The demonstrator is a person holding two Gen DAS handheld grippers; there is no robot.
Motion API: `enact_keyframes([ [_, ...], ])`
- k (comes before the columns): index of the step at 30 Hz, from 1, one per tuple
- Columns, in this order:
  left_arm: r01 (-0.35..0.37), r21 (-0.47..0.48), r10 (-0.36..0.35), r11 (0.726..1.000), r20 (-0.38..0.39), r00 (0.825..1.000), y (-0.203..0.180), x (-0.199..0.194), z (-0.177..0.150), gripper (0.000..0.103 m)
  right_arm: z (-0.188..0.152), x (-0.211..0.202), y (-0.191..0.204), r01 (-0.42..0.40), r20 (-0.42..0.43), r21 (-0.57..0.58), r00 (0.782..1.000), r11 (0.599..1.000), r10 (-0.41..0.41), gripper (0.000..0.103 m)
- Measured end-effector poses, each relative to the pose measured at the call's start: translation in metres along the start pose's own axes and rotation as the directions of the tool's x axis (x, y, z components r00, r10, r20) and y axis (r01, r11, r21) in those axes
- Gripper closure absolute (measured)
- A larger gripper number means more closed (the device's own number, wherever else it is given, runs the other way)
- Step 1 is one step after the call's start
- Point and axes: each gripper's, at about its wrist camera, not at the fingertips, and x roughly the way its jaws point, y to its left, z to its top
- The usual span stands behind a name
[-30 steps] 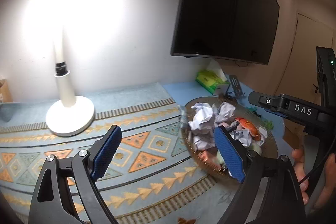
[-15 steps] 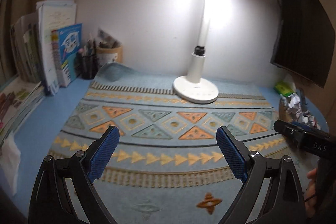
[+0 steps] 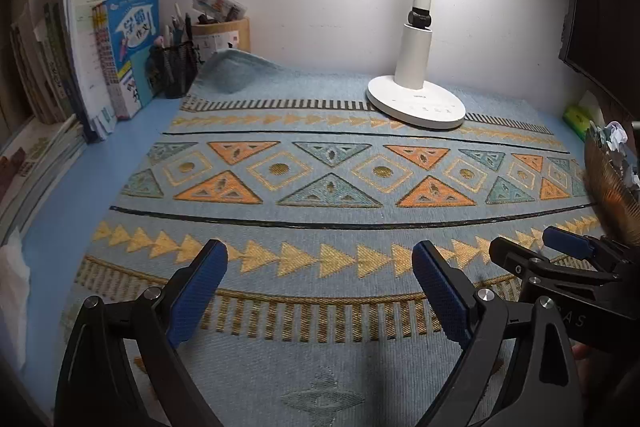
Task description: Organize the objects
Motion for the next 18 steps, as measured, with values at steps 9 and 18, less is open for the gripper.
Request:
enact_keyframes([
  [9, 0.021, 0.023, -0.02, 1.0, -0.049, 0.999, -0.012, 0.019, -0.002, 0.01, 0.0, 0.008, -0.008, 0.012, -0.036, 0.026, 0.999, 1.0, -0.011, 0.026],
  [18, 0.002, 0.041, 0.003, 0.999, -0.123, 0.992, -0.016, 0.033, -0.005, 0.01, -0.002, 0.012, -0.003, 0.046, -0.051, -0.002, 0.998, 0.999, -0.046, 0.026],
])
